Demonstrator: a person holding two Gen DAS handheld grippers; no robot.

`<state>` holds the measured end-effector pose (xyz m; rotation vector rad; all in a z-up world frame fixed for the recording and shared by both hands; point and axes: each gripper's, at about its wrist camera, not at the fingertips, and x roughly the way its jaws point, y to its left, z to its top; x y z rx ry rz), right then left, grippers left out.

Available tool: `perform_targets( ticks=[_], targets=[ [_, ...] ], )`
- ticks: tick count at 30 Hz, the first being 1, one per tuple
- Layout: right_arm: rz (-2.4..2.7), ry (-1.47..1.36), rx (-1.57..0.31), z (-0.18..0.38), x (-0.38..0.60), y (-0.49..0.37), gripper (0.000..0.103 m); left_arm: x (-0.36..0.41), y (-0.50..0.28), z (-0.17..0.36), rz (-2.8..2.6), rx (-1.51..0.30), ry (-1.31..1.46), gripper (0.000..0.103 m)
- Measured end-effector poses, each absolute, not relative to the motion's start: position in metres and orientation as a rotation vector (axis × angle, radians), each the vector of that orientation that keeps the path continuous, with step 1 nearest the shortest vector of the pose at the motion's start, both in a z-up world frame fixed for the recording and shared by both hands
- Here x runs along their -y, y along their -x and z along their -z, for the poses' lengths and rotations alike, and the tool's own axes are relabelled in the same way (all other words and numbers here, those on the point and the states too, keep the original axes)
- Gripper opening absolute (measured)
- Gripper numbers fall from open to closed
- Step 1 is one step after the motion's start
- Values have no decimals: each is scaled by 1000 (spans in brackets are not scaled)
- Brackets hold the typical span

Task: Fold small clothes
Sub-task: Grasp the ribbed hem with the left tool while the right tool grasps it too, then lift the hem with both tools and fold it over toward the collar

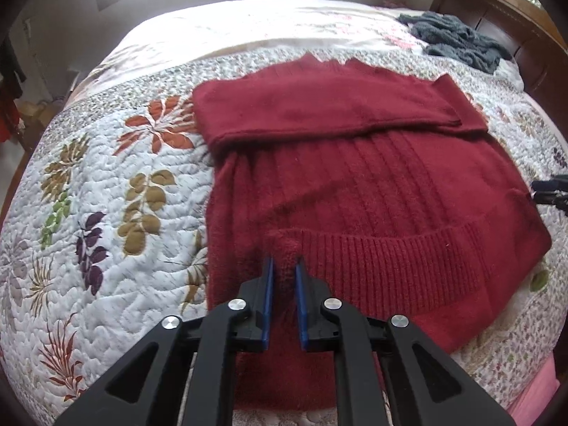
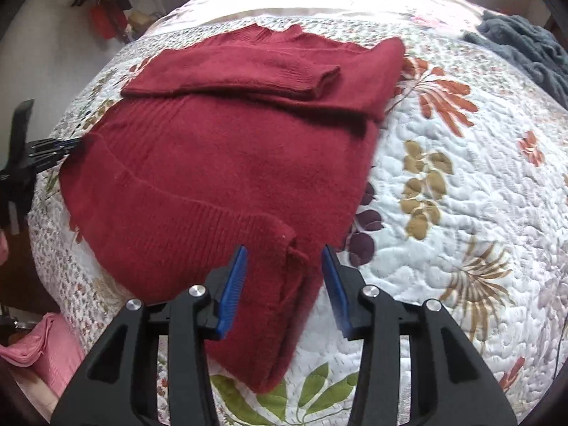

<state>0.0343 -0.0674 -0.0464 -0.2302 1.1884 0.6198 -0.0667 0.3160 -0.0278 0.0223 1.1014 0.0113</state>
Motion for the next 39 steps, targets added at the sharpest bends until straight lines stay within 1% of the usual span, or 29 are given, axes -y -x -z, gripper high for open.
perform_targets(
  ticks=[1,3,4,5,8,10,11,13,14,18,19,21,22,23,25,33,39],
  targets=[
    [-623,233,-1198,49,66,-35,43,-315,65,31,-10,-1109,-23,13],
    [-628,238,-1232,62,63,-38,43,-316,63,35,-16,-1115,-19,19],
    [-623,237,-1241,65,62,-38,44,-317,61,38,-24,-1120,-18,20],
    [-619,234,-1250,68,61,-39,43,-318,60,40,-33,-1125,-20,21],
    [-645,228,-1249,66,58,-34,22,-323,60,43,-42,-1143,7,20],
    [-649,259,-1240,65,57,-29,18,-324,62,40,-50,-1134,17,15],
    [-655,274,-1240,66,56,-27,14,-324,64,37,-50,-1125,20,13],
    [-664,286,-1256,69,54,-24,14,-324,67,33,-43,-1104,34,13],
    [-657,285,-1265,72,53,-25,16,-323,68,32,-35,-1102,39,13],
    [-652,211,-1295,81,55,-32,17,-325,64,45,-47,-1141,27,16],
    [-653,196,-1302,81,55,-33,16,-325,62,47,-49,-1146,31,16],
    [-656,183,-1303,80,55,-32,7,-328,59,47,-47,-1151,59,15],
    [-661,178,-1299,76,57,-30,7,-329,60,46,-47,-1148,68,13],
    [-667,166,-1293,72,59,-29,6,-330,62,43,-45,-1141,78,8],
    [-690,128,-1269,59,63,-25,6,-332,68,36,-44,-1114,83,6],
    [-715,35,-1158,7,83,-16,6,-329,96,-23,-53,-923,128,5],
    [-705,-9,-1065,-33,80,-39,6,-332,81,-64,-79,-802,138,5]
  ],
)
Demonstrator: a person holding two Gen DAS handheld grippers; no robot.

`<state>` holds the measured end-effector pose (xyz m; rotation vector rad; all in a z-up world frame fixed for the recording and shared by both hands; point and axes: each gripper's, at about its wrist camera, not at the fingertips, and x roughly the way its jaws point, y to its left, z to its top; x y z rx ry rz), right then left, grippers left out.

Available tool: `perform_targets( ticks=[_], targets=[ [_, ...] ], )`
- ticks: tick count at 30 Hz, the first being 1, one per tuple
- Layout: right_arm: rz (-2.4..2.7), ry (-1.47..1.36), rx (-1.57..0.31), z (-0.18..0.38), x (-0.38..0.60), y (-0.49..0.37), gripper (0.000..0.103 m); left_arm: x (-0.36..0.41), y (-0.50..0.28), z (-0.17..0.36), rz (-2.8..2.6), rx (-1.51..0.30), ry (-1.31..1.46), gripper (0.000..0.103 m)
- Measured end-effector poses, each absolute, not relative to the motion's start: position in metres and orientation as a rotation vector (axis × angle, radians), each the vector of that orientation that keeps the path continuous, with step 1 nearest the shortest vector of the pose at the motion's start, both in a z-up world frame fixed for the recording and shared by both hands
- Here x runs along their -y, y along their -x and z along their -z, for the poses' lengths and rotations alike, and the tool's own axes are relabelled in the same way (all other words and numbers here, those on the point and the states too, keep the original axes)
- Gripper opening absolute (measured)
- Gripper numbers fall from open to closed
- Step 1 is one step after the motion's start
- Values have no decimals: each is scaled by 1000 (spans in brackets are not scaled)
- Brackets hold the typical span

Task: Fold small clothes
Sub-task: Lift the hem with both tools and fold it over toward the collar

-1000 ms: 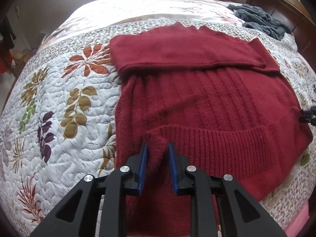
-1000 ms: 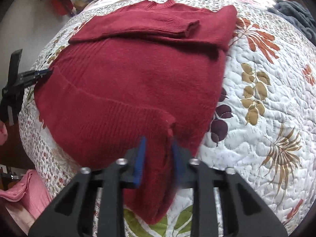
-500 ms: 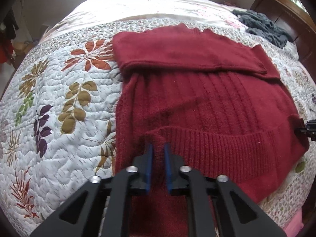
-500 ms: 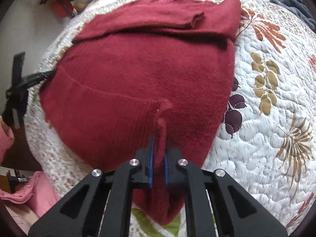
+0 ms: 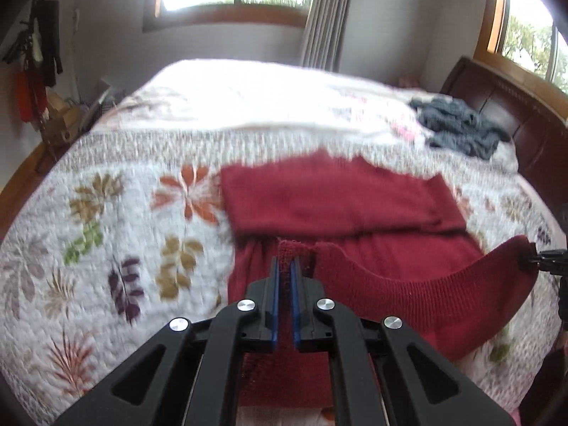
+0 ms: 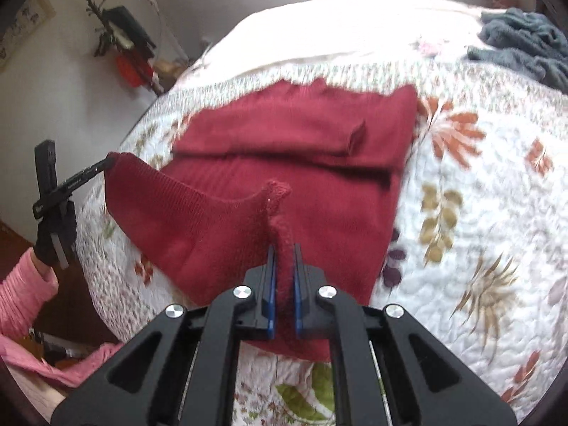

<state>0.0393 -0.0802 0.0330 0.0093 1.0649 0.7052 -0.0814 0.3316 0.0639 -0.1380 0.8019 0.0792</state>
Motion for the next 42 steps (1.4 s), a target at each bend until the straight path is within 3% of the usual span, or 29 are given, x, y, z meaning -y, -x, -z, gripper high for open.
perform_targets(
  ticks=[12,18,26,35,38,42],
  targets=[
    [-580,22,-970,-87,59,-175,6,-364,-46,-105,-159,-670,192,5],
    [-501,21,-968,-81,43,-257,6,-383,-118,-105,-227,-634,172,5],
    [-414,17,-1114,3,27,-333,6,-402,-204,-22,-292,-789,133,5],
    [-386,27,-1229,73,30,-358,7,-417,-224,60,-360,-955,143,6],
    [-361,36,-1256,85,31,-361,12,-422,-226,68,-384,-984,162,13],
    [-354,-27,-1263,74,40,-355,25,-432,-219,57,-446,-968,207,37]
  ],
)
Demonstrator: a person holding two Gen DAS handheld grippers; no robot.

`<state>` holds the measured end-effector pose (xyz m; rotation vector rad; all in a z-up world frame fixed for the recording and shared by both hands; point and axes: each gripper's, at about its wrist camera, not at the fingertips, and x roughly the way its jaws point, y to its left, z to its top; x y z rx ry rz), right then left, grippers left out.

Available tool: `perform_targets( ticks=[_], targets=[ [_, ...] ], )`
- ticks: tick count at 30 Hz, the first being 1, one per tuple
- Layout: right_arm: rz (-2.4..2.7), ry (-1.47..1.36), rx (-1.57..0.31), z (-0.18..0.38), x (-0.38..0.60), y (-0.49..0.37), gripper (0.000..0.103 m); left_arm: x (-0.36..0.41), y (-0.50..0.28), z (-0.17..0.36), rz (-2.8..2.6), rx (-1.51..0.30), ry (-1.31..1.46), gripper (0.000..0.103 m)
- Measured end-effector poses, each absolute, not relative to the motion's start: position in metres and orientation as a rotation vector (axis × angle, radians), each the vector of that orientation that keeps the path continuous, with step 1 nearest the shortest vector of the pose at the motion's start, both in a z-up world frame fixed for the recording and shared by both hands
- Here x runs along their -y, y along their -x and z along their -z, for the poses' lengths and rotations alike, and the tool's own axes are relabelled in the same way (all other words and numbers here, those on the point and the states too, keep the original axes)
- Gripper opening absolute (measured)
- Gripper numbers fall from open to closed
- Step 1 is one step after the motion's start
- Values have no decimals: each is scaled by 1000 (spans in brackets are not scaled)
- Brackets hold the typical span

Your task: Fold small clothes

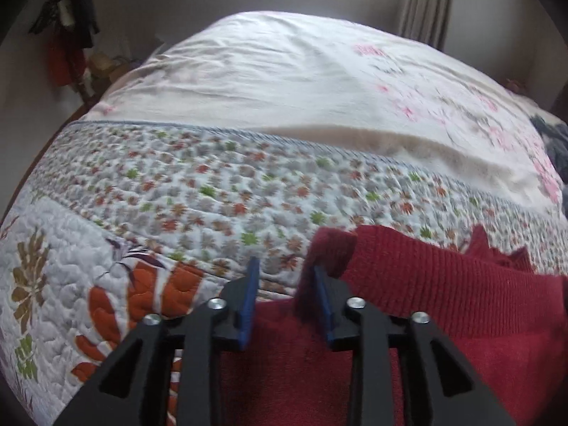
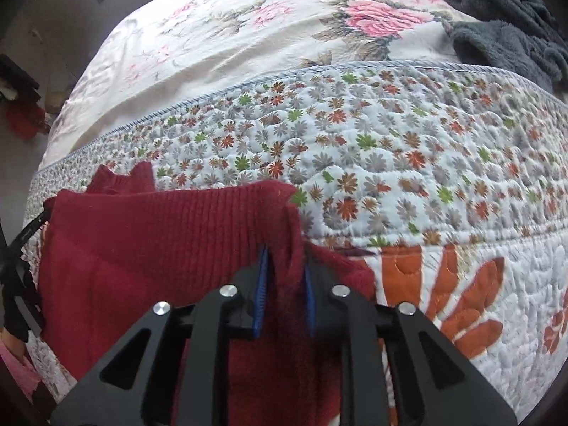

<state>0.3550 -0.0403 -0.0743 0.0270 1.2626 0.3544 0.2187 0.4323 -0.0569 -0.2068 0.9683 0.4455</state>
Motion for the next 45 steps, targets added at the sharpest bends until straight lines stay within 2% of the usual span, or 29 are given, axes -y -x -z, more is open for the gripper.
perform_targets(
  ticks=[2,4,6,8,16,17,19,20,21,28,38,45],
  targets=[
    [-365,-61,-1250,60,50,-344,35,-435,-208,43,-434,-946,250,37],
    [-391,-75,-1225,43,62,-325,39,-427,-196,31,-404,-946,234,39],
    [-435,-118,-1238,33,78,-297,40,-415,-180,19,-373,-947,200,46],
    [-480,-168,-1249,29,90,-274,40,-397,-156,8,-304,-945,183,48],
    [-562,-207,-1332,43,113,-180,39,-331,-82,8,-155,-983,72,54],
    [-565,-203,-1339,46,112,-175,36,-326,-77,9,-148,-988,66,54],
    [-572,-201,-1357,52,109,-166,20,-319,-72,18,-146,-1005,52,55],
    [-585,-209,-1364,53,107,-163,9,-317,-70,23,-150,-1019,51,55],
    [-582,-205,-1362,51,106,-161,8,-315,-69,29,-152,-1037,55,55],
    [-572,-227,-1333,30,121,-161,5,-321,-65,53,-137,-1090,64,55],
    [-508,-206,-1411,78,124,-158,5,-321,-63,60,-127,-1093,47,56],
    [-537,-264,-1371,55,134,-162,13,-315,-66,50,-154,-1088,42,55]
  ],
)
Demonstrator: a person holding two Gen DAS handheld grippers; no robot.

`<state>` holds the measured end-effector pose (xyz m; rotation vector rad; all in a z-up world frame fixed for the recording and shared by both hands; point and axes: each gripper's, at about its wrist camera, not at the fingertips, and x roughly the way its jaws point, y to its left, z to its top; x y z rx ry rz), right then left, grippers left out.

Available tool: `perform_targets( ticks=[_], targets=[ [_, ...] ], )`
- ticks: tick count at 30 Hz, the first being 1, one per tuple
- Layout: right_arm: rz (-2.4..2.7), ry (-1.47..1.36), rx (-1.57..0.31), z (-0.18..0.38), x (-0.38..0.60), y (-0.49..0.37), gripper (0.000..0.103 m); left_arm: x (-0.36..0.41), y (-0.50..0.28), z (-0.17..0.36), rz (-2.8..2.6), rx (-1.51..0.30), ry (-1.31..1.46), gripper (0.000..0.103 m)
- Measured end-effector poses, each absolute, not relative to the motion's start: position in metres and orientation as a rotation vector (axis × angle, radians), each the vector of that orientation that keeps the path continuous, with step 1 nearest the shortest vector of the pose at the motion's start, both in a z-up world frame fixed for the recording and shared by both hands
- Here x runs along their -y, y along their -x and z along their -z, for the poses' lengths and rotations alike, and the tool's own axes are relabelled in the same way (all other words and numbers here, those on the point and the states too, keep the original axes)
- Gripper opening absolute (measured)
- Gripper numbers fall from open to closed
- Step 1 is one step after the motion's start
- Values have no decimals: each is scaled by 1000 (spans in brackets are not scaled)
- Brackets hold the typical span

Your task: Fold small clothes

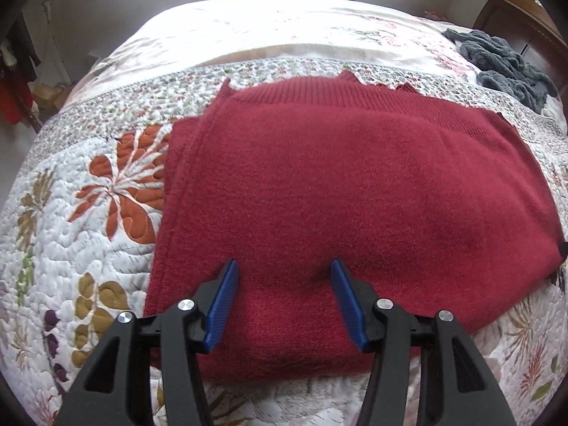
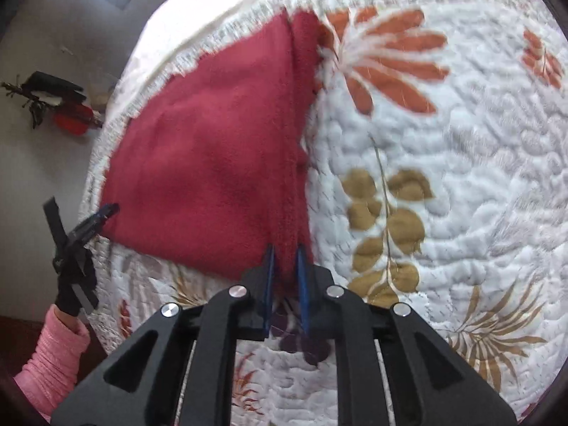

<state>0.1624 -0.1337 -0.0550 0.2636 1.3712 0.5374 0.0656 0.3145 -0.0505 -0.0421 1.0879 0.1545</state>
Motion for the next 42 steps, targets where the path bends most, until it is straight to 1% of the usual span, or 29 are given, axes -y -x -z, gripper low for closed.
perform_targets(
  ticks=[1,2,3,4,5,7,8,16,18,20,22,23,26,42],
  targets=[
    [-541,-270,-1354,48,134,-165,15,-312,-67,45,-146,-1076,49,55],
    [-540,-276,-1341,42,134,-168,21,-308,-69,39,-138,-1057,61,55],
    [-536,-289,-1325,36,135,-175,31,-306,-71,35,-135,-1048,68,55],
    [-531,-295,-1319,34,135,-179,36,-302,-76,29,-128,-1035,87,56],
    [-524,-309,-1311,32,136,-186,39,-300,-81,26,-122,-1027,103,56],
    [-521,-340,-1314,34,137,-198,42,-294,-94,22,-119,-1015,129,57],
    [-521,-375,-1326,39,138,-206,45,-292,-100,22,-116,-1014,139,57],
    [-525,-480,-1396,77,132,-235,44,-289,-138,49,-132,-1063,193,57],
    [-542,-504,-1405,86,130,-236,36,-291,-140,56,-135,-1072,203,57],
    [-552,-535,-1415,95,127,-238,36,-294,-140,60,-132,-1074,201,57],
    [-554,-555,-1419,101,123,-241,32,-296,-140,63,-122,-1077,201,57],
    [-551,-569,-1418,105,124,-242,27,-297,-141,64,-118,-1077,202,57],
    [-551,-599,-1414,109,129,-242,23,-298,-140,67,-109,-1080,200,57],
    [-509,-624,-1423,105,128,-239,20,-301,-138,71,-96,-1067,210,57]
  ],
)
